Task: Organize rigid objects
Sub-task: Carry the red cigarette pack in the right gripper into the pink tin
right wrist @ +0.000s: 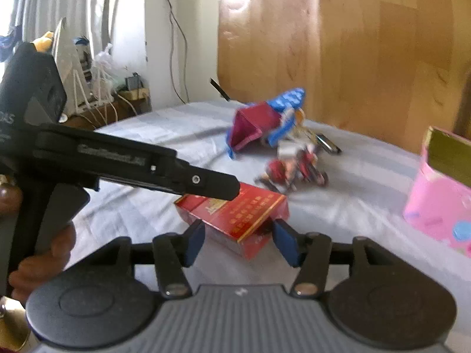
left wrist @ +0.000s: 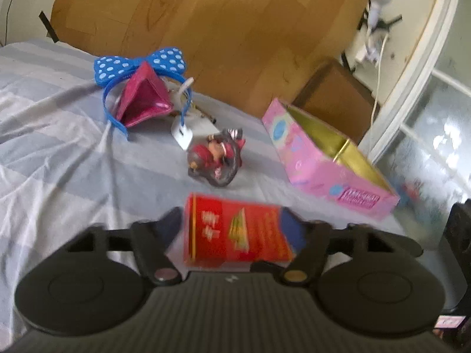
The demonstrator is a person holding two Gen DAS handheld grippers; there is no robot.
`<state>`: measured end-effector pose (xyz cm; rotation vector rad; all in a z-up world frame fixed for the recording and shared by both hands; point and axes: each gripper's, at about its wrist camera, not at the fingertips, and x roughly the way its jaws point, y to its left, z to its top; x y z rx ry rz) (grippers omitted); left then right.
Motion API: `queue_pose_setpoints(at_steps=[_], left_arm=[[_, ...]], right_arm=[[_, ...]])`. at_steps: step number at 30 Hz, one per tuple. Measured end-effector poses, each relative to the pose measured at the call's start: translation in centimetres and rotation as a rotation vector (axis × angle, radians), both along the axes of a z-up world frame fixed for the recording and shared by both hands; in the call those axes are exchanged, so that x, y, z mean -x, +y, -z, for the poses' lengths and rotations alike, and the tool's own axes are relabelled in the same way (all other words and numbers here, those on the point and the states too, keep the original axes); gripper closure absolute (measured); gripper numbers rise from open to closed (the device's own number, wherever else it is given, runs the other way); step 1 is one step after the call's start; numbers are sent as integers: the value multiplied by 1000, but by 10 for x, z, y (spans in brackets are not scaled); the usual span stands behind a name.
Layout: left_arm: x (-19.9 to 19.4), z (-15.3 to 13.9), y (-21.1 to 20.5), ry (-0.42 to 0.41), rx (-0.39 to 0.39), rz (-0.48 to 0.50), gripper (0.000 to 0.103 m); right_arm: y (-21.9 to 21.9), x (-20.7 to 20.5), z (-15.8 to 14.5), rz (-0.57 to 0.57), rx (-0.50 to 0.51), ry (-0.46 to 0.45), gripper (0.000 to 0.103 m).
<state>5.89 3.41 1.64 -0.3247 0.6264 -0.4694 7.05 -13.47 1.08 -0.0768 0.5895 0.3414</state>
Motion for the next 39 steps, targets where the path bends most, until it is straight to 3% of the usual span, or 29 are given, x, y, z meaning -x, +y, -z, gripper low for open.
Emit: queue_pose_setpoints(at_steps=[2, 7, 8, 10, 11, 15, 18, 22, 29, 35, 37, 39], left_arm=[[3, -1, 2, -18, -31, -45, 8], [3, -1, 12, -12, -43, -88, 12], [1, 1, 9, -10, -48, -74, 16], [-2, 7, -3, 15, -64, -18, 41], [-4, 12, -10, 42, -54, 17, 47], [7, 8, -30, -3, -133, 9, 45], [8, -3, -34, -18, -97, 17, 45], [1, -25, -60, -75, -89, 60, 45], [-51, -69, -176, -206, -93, 244, 45], [-100, -67, -268, -195, -65, 340, 45], [-107, -59, -289, -163, -79, 348, 33], [-108, -52, -298, -142, -102, 324, 31]], right_arm=[[-7, 0, 6, 24, -8, 35, 43], [-10, 4, 15, 26, -3, 48, 36], [-9, 3, 16, 20, -4, 52, 36], [-7, 0, 20, 7, -7, 61, 36], [-5, -1, 21, -2, -2, 64, 38], [-12, -3, 23, -6, -14, 49, 46], [-26, 0, 17, 2, -80, 41, 46], [-42, 15, 0, 53, -60, -56, 46], [-126, 17, -31, 272, -31, -200, 46], [-208, 10, -43, 434, -27, -218, 45], [-229, 6, -40, 477, -29, -199, 42], [-242, 5, -34, 544, -16, -191, 34]])
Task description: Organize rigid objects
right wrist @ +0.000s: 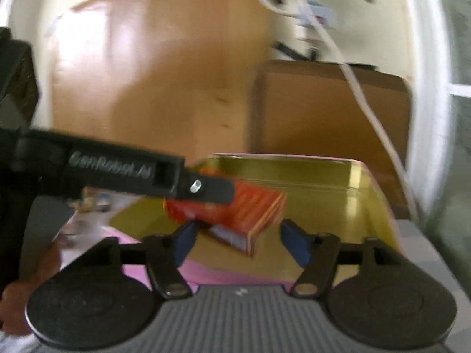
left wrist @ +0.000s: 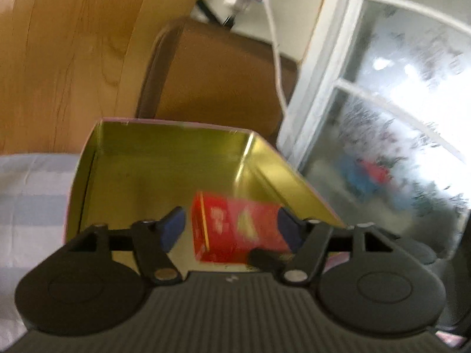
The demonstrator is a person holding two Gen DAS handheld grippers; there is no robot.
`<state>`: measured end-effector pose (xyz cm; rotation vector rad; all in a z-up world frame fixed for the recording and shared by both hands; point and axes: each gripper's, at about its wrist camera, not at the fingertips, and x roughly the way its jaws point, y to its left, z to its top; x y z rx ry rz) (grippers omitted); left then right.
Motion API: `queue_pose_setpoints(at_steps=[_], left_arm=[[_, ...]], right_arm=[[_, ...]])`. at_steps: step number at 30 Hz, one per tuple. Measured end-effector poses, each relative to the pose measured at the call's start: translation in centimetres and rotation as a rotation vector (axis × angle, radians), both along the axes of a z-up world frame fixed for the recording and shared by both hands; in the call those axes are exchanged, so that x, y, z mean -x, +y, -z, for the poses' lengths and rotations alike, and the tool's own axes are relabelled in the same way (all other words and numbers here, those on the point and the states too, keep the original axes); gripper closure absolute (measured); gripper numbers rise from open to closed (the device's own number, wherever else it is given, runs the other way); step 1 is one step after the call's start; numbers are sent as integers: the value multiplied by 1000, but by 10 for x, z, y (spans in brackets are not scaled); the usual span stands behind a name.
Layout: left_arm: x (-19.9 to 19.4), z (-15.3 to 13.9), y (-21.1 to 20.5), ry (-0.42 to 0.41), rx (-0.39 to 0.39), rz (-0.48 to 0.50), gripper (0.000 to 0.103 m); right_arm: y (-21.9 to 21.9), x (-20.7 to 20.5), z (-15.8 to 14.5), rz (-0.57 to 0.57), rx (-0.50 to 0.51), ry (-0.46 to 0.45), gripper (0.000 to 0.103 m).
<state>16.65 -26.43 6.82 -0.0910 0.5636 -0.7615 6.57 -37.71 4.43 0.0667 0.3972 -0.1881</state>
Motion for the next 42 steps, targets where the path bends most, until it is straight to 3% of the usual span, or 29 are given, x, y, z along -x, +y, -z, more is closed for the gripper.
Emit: queue_pose_setpoints(at_steps=[3, 7, 11, 14, 18, 20, 27, 29, 30, 35, 42], left_arm=[[15, -2, 17, -34, 22, -5, 31], [50, -6, 78, -78, 43, -36, 27], [85, 11, 161, -120, -45, -174, 27], [100, 26, 219, -108, -105, -319, 27], [104, 38, 276, -48, -44, -442, 27], [105, 44, 293, -29, -8, -476, 27], [108, 51, 313, 0, 58, -470, 27], [112, 52, 319, 3, 71, -460, 27], [114, 52, 320, 1, 74, -457, 27], [114, 51, 319, 34, 146, -417, 27], [111, 56, 284, 122, 243, -264, 27]], right_arm=[[-12, 12, 5, 44, -47, -37, 35], [-11, 36, 2, 48, -96, -142, 42], [20, 35, -9, -77, -118, -194, 54], [54, 14, -14, -248, -157, -153, 59], [123, -18, -9, -440, -181, -35, 59], [151, -40, -5, -481, -179, 16, 59], [188, -121, 14, -457, -307, 189, 61], [191, -132, 22, -460, -326, 230, 75], [186, -135, 23, -461, -365, 234, 77], [175, -90, 19, -397, -441, 206, 78], [146, 15, 29, -219, -524, 113, 76]])
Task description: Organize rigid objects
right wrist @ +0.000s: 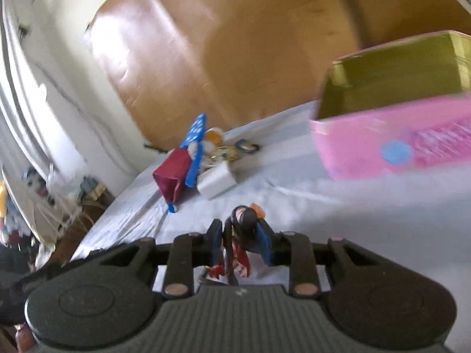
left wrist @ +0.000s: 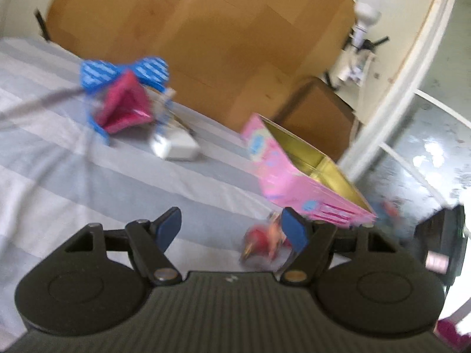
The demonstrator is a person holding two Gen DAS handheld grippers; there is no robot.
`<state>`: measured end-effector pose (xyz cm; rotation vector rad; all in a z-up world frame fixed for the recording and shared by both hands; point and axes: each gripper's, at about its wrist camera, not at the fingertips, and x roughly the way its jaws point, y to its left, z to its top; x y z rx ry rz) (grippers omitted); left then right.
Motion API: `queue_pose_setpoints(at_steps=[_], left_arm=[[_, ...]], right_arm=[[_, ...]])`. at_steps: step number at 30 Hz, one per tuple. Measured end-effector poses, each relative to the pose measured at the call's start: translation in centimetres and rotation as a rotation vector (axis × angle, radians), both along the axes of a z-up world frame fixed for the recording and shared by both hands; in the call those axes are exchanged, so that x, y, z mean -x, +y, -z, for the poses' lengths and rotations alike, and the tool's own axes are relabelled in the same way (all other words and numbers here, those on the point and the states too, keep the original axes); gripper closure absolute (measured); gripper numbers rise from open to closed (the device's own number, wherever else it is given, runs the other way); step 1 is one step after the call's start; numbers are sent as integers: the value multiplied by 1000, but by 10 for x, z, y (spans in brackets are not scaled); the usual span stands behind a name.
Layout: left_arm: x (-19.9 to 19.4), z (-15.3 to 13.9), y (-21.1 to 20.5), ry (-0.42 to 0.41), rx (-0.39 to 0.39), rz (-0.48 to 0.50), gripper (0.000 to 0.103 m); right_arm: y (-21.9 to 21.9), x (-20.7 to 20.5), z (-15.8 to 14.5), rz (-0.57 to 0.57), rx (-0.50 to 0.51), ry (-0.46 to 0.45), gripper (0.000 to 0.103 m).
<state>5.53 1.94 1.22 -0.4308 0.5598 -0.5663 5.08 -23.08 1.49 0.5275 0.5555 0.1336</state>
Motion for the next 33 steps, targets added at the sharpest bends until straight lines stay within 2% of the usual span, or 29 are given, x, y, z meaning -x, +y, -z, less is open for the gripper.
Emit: queue_pose_setpoints(at_steps=[2, 3, 5, 10, 13, 17, 20, 21, 23, 25, 26, 27, 28, 29, 30, 33], left_arm=[[-3, 4, -10, 28, 20, 37, 27], [-4, 6, -15, 41, 23, 47, 27], [-4, 8, -23, 59, 22, 64, 27], [2, 4, -35, 42, -10, 108, 27], [13, 2, -36, 25, -19, 167, 27], [25, 1, -58, -55, -157, 217, 27], [22, 6, -71, -66, -209, 234, 30], [21, 8, -73, -65, -219, 244, 37], [18, 11, -79, -77, -270, 241, 41], [17, 15, -83, -95, -332, 232, 54], [15, 17, -84, -96, -354, 234, 59], [14, 18, -86, -90, -365, 243, 77], [13, 18, -87, -100, -371, 250, 80], [12, 15, -89, -113, -381, 249, 82], [11, 9, -91, -130, -394, 247, 92], [-2, -20, -100, -191, -385, 250, 92]], right_arm=[[-2, 19, 1, -1, 16, 3, 70], [-5, 27, 1, -17, 30, -3, 60], [-8, 40, -1, -8, 87, -40, 55], [-17, 50, -4, -37, 203, -65, 55], [-18, 45, -2, -136, 328, -55, 55], [-13, 36, 6, -278, 526, -61, 56], [-11, 22, 7, -344, 570, -59, 56], [-10, 17, 8, -367, 568, -53, 56], [-8, 10, 12, -413, 560, -51, 56], [-5, 3, 18, -449, 565, -46, 57], [-2, 1, 21, -461, 568, -41, 59], [-1, -1, 24, -472, 564, -40, 72], [0, -1, 24, -477, 550, -52, 80], [1, -1, 23, -465, 558, -63, 80], [4, 2, 19, -447, 588, -79, 80], [-1, 13, -4, -381, 616, -158, 80]])
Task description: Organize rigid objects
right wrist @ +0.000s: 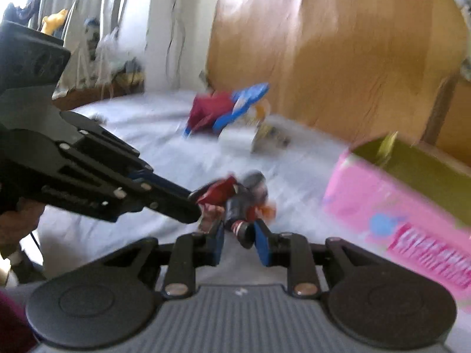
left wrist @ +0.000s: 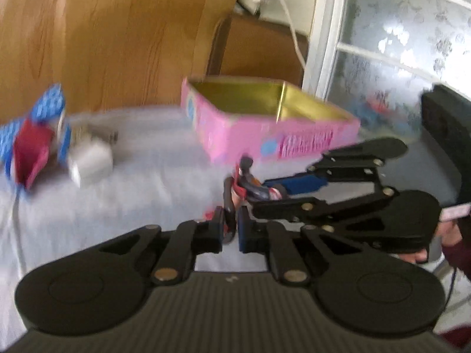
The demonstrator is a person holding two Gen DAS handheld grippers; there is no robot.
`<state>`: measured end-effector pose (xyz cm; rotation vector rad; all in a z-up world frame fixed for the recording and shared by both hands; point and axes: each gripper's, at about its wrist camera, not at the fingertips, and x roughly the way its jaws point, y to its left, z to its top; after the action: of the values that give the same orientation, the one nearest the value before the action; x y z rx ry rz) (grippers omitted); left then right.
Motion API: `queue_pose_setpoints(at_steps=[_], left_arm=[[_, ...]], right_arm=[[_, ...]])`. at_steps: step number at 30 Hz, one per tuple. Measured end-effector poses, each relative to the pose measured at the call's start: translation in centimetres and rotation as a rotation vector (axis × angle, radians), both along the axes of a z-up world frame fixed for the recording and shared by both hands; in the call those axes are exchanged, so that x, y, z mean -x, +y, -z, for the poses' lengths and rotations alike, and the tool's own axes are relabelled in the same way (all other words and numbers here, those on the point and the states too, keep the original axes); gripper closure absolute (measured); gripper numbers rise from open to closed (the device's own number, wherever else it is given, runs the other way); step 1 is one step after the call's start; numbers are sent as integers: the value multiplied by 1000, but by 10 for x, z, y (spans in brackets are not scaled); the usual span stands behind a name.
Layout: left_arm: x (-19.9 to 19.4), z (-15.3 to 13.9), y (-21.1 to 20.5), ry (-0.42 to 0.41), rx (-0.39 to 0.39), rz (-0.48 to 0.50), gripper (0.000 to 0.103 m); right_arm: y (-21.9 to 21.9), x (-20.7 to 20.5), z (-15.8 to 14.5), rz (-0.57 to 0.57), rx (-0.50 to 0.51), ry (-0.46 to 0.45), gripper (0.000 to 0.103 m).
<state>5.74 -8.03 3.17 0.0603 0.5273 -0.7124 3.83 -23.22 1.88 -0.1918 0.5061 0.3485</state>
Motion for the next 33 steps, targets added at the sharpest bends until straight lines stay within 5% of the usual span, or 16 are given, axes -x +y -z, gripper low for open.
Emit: queue_pose_setpoints(at_steps=[7, 14, 17, 19, 20, 27, 33], left_arm=[[-55, -49, -67, -129, 32, 79, 90], [-105, -33, -118, -80, 14, 81, 88], [-110, -21, -126, -50, 5, 79, 73], [-104, -19, -125, -67, 1, 57, 51], [-102, -20, -123, -71, 7, 52, 48], [-72, -24, -55, -59, 112, -2, 44], [-45, 7, 58, -71, 47, -272, 43]], right_arm=[[-59, -6, -46, 187, -3, -194, 80], [-114, -44, -32, 303, -77, -153, 80], [-130, -56, -20, 317, -127, -92, 78], [-132, -58, -12, 359, -111, -79, 71], [-132, -56, -11, 371, -106, -84, 65], [-131, -27, -32, 404, -182, -162, 64], [-74, -40, -63, 213, -279, -165, 66]])
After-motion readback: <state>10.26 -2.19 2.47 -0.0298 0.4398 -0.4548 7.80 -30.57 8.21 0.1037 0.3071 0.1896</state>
